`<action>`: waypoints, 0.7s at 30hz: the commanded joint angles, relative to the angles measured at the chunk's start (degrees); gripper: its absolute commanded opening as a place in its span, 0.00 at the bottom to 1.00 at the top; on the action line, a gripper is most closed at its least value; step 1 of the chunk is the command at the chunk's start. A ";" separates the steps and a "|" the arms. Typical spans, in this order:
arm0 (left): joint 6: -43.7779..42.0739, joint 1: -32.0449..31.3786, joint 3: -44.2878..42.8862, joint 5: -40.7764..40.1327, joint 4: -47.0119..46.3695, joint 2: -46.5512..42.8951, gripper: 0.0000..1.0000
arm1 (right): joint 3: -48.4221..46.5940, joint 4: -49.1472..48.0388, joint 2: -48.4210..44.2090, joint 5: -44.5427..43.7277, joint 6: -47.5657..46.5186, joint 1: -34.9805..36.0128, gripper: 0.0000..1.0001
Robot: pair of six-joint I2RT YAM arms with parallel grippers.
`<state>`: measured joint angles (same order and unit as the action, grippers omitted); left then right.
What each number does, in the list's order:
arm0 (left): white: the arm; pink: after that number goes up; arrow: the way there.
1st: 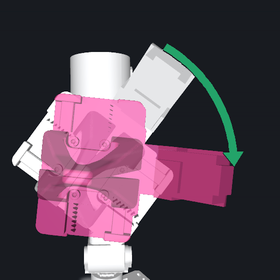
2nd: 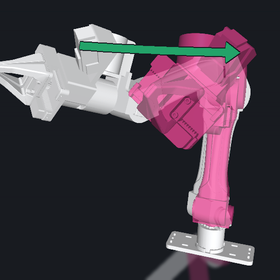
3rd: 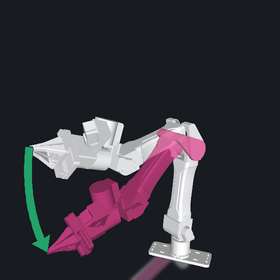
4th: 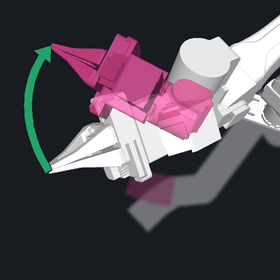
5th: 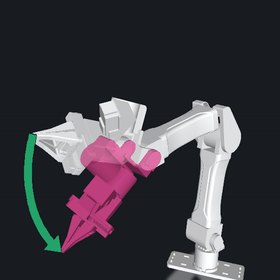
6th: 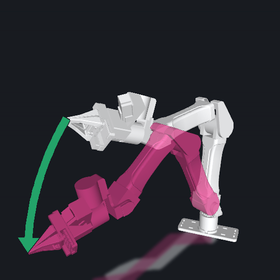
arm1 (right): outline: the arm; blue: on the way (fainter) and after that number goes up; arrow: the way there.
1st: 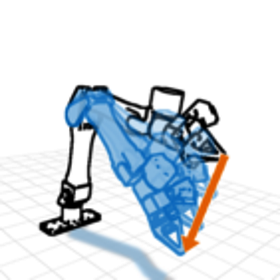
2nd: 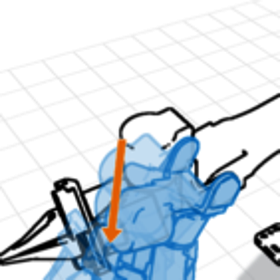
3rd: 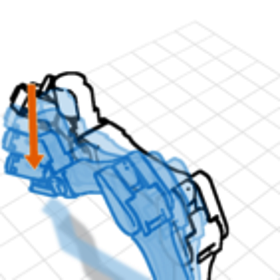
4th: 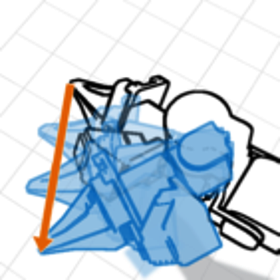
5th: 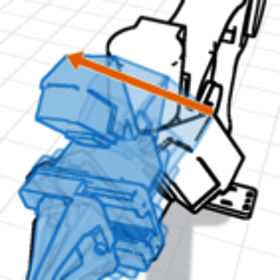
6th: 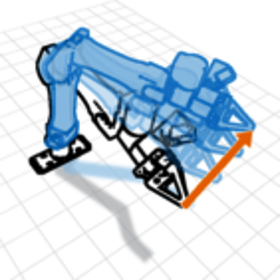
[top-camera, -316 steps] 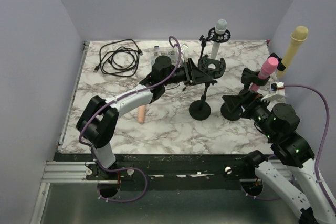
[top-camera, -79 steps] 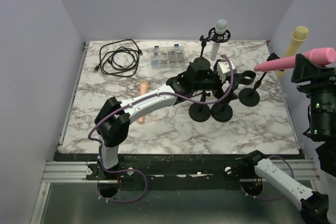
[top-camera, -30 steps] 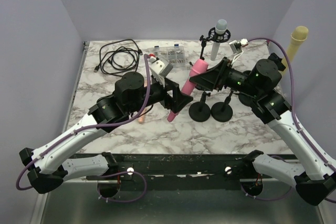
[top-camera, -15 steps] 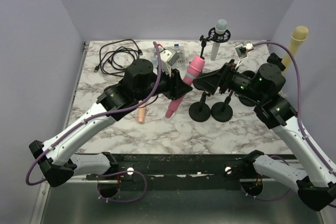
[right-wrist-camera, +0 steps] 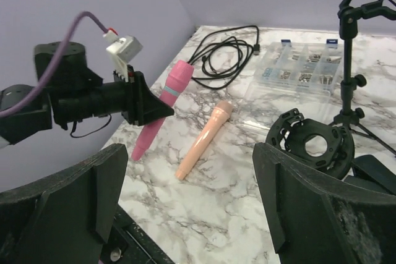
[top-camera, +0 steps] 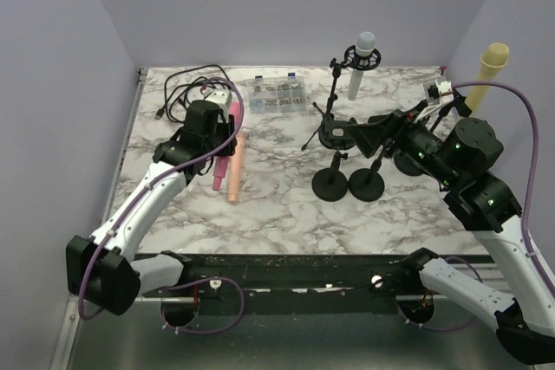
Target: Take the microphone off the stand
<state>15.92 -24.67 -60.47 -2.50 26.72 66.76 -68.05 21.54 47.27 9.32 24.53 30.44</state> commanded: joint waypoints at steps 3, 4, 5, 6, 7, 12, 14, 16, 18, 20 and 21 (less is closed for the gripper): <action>-7.02 10.77 1.75 -3.94 -0.57 12.23 0.00 | -0.17 3.29 -1.44 -4.59 -4.52 0.31 0.90; -6.55 12.70 -0.06 -1.35 0.47 14.84 0.00 | -0.09 3.41 -1.60 -4.82 -4.79 0.33 0.90; -6.43 14.00 -1.24 2.77 0.73 17.13 0.00 | 0.00 3.58 -1.82 -4.98 -4.93 0.28 0.91; -6.71 15.64 -2.17 6.45 0.34 19.87 0.00 | 0.07 3.85 -1.99 -5.26 -5.17 0.31 0.90; -7.06 17.12 -2.94 11.22 0.22 21.88 0.00 | 0.16 4.02 -2.25 -5.58 -5.35 0.32 0.90; -4.80 24.97 -4.10 30.05 -1.73 29.17 0.08 | 0.05 5.14 -3.79 -7.44 -6.15 0.32 0.92; -4.77 26.41 -4.00 31.91 -1.73 30.54 0.14 | -0.13 5.20 -4.37 -8.12 -6.43 0.33 0.93; -5.32 26.42 -4.63 32.23 -0.32 32.28 0.15 | -0.40 5.26 -4.63 -8.43 -6.71 0.32 0.93; -5.09 26.47 -4.74 32.82 0.00 33.51 0.15 | -0.68 5.27 -4.80 -8.45 -6.70 0.28 0.93; -4.68 26.42 -4.56 32.16 -0.33 33.53 0.16 | -0.51 4.94 -4.99 -8.53 -6.70 0.26 0.93; -4.52 26.42 -4.48 32.07 -0.45 33.51 0.17 | -0.41 4.86 -5.05 -8.50 -6.61 0.26 0.93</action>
<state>10.81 2.09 -64.01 24.75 26.68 99.68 -68.03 25.89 42.61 2.46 18.96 30.44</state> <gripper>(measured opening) 0.356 0.929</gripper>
